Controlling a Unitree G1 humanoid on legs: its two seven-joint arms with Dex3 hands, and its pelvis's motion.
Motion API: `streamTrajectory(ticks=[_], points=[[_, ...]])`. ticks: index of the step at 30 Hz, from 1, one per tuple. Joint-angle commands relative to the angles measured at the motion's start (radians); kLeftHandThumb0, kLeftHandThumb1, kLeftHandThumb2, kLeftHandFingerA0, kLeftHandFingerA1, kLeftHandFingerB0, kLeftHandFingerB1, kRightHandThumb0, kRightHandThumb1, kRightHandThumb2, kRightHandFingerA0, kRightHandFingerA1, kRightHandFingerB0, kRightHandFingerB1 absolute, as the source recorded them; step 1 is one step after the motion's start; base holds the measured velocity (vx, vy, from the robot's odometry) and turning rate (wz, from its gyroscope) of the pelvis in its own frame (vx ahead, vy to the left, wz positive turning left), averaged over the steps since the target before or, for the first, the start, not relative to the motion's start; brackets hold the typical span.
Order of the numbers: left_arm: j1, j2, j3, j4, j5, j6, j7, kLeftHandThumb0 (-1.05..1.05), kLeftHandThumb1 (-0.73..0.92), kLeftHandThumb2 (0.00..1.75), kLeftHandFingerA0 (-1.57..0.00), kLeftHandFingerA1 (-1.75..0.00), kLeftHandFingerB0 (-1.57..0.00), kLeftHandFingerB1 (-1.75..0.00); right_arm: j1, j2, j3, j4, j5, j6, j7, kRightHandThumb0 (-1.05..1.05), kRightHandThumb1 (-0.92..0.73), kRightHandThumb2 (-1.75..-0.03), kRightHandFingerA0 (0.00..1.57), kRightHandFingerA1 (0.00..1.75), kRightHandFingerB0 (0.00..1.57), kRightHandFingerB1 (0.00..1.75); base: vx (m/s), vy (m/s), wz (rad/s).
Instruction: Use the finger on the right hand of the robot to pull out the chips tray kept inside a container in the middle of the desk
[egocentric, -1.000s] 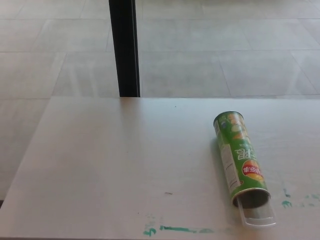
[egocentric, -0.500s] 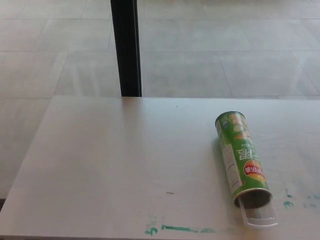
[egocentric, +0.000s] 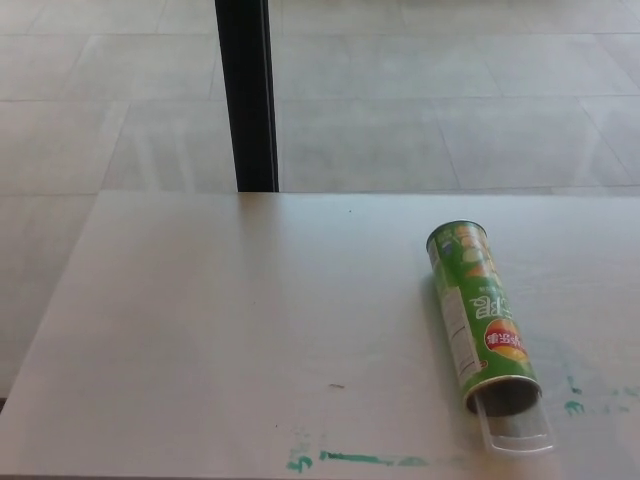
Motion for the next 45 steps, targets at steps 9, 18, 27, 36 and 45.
streamTrajectory(ticks=[9,18,27,36,45], points=[[-0.005,0.027,-0.012,0.008,0.006,0.024,0.007,-0.57,0.69,0.61,-0.53,-0.59,-0.63,-0.6,-0.06,-0.103,0.186,0.122,-0.243,-0.037,0.042,-0.21,-0.6,-0.58,0.79,1.07,0.44,0.46,0.0,0.0,0.0],[0.002,0.038,-0.026,0.006,0.017,0.012,0.01,-0.59,0.7,0.61,-0.56,-0.62,-0.65,-0.78,-0.069,-0.152,0.265,0.132,-0.404,-0.094,0.013,-0.19,-0.52,-0.63,0.92,1.35,0.55,0.48,0.0,0.0,0.0],[0.0,0.05,-0.039,-0.003,0.02,0.012,0.002,-0.58,0.71,0.61,-0.52,-0.6,-0.63,-0.59,-0.101,-0.166,0.317,0.191,-0.447,-0.215,0.004,-0.02,-0.49,-0.59,0.96,1.41,0.58,0.51,0.0,0.0,0.0],[-0.004,0.046,-0.04,0.011,0.02,0.015,0.024,-0.58,0.71,0.61,-0.54,-0.58,-0.64,-0.59,-0.155,-0.19,0.366,0.253,-0.512,-0.277,0.024,-0.03,-0.49,-0.6,0.91,1.43,0.55,0.53,0.0,0.0,0.0],[-0.005,0.048,-0.034,0.01,0.012,0.018,0.012,-0.59,0.69,0.6,-0.53,-0.59,-0.65,-0.65,-0.246,-0.164,0.424,0.339,-0.589,-0.245,0.014,-0.07,-0.48,-0.59,0.9,1.36,0.52,0.52,0.0,0.0,0.0]])
